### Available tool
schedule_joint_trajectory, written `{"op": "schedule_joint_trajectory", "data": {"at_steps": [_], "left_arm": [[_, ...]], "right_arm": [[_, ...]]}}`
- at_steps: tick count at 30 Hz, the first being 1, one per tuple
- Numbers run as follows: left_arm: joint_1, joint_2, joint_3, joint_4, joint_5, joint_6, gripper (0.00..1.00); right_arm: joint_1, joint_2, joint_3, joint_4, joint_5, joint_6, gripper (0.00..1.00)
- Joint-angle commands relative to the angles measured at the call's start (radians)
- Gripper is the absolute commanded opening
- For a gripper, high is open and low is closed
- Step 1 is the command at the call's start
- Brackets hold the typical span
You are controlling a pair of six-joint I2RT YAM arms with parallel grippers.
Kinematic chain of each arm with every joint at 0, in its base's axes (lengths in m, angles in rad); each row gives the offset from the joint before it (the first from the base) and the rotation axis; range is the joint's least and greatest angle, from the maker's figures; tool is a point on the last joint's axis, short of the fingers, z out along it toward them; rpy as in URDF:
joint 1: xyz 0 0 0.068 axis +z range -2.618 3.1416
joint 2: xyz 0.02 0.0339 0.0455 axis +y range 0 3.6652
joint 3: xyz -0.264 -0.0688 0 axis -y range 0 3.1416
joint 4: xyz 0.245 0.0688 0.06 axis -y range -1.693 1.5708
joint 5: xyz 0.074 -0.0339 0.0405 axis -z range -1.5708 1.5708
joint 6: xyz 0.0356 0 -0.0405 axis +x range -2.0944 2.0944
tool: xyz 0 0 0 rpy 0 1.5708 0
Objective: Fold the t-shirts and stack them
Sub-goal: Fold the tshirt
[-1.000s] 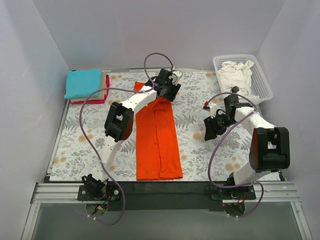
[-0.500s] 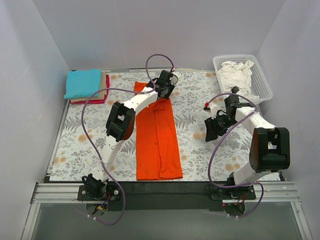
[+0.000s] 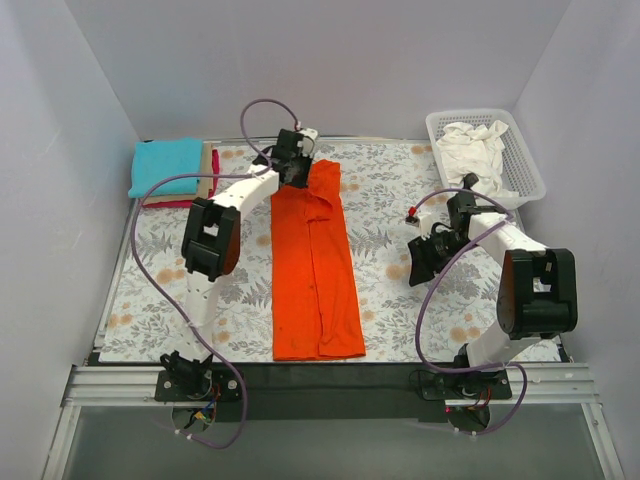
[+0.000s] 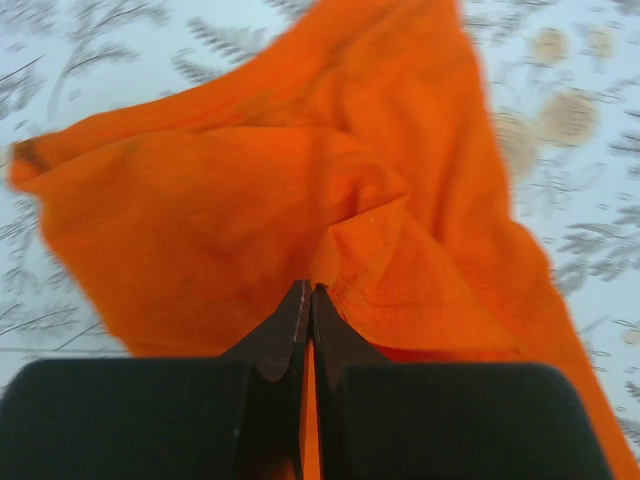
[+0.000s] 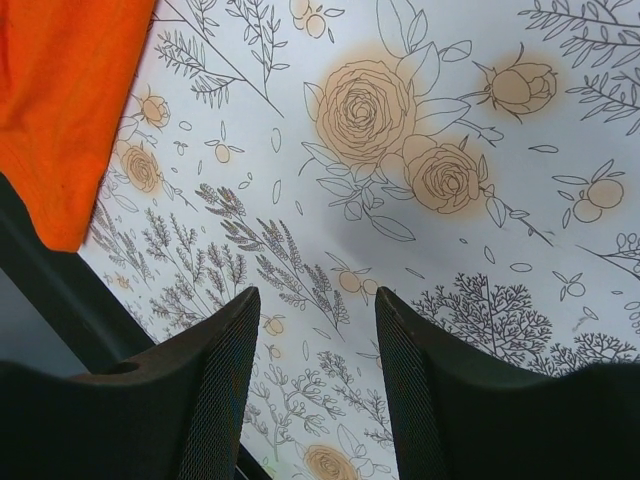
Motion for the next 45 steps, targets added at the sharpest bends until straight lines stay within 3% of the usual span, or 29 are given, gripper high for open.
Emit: {"op": "schedule_joint_trajectory", "data": {"at_steps": [1, 4, 6, 9, 12, 17, 21, 27, 30, 34, 37, 41, 44, 45], "left_arm": [[0.089, -0.071, -0.035, 0.0, 0.111, -0.105, 0.0], [0.113, -0.057, -0.049, -0.001, 0.142, -0.108, 0.0], [0.126, -0.042, -0.05, -0.004, 0.15, -0.108, 0.05], [0.13, -0.031, -0.034, -0.029, 0.148, -0.1, 0.25], [0.13, -0.045, -0.021, -0.043, 0.182, -0.085, 0.37], [0.13, -0.088, -0.003, -0.06, 0.188, -0.079, 0.38], [0.132, -0.149, -0.073, -0.012, 0.266, -0.064, 0.36], [0.162, -0.097, -0.047, -0.089, 0.286, -0.102, 0.34], [0.231, -0.194, -0.121, -0.009, 0.343, -0.154, 0.41], [0.314, -0.378, -0.349, 0.114, 0.424, -0.145, 0.41], [0.348, -0.502, -0.444, 0.111, 0.494, -0.073, 0.37], [0.348, -0.712, -0.711, 0.013, 0.776, 0.155, 0.34], [0.327, -0.92, -0.864, -0.129, 0.858, 0.402, 0.36], [0.289, -0.979, -0.944, -0.188, 0.866, 0.562, 0.36]], "right_arm": [[0.002, 0.008, 0.041, -0.023, -0.039, -0.013, 0.49], [0.002, 0.019, 0.054, -0.029, -0.042, -0.017, 0.49], [0.001, 0.025, 0.06, -0.037, -0.047, -0.02, 0.49], [0.002, 0.03, 0.069, -0.045, -0.05, -0.027, 0.49], [0.002, 0.031, 0.069, -0.046, -0.053, -0.031, 0.49], [0.002, 0.036, 0.083, -0.049, -0.059, -0.042, 0.49], [0.005, 0.033, 0.089, -0.055, -0.068, -0.048, 0.49], [0.039, 0.016, 0.089, -0.054, -0.058, -0.071, 0.43], [0.066, -0.027, 0.086, -0.051, -0.029, -0.121, 0.42], [0.112, -0.067, 0.081, -0.049, 0.028, -0.172, 0.36], [0.163, -0.102, 0.065, -0.048, 0.039, -0.198, 0.31], [0.267, -0.235, -0.012, -0.022, 0.034, -0.249, 0.28], [0.393, -0.378, -0.113, 0.042, 0.056, -0.301, 0.33], [0.46, -0.419, -0.17, 0.064, 0.06, -0.31, 0.34]]}}
